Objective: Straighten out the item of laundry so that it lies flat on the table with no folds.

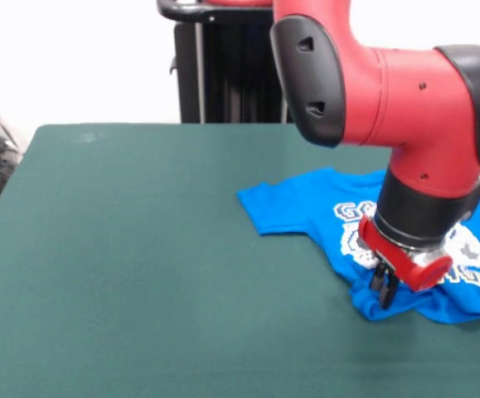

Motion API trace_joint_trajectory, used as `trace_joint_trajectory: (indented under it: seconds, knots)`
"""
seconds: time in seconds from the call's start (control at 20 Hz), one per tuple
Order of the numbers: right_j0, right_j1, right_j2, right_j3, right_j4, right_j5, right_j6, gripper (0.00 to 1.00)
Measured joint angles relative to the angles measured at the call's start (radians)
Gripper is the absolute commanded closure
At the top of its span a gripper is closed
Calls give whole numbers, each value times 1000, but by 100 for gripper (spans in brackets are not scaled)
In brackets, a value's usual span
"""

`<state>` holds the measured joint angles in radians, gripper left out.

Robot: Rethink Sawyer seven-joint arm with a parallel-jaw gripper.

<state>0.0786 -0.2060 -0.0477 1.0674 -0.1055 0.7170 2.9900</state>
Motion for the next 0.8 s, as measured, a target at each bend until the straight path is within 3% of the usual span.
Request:
trace_joint_trajectory:
  seconds: [0.55, 0.8]
  knots:
    - [24, 79, -46, -179, -8, 171, 0, 100]
    - [25, 119, -94, -265, -40, 173, 0, 100]
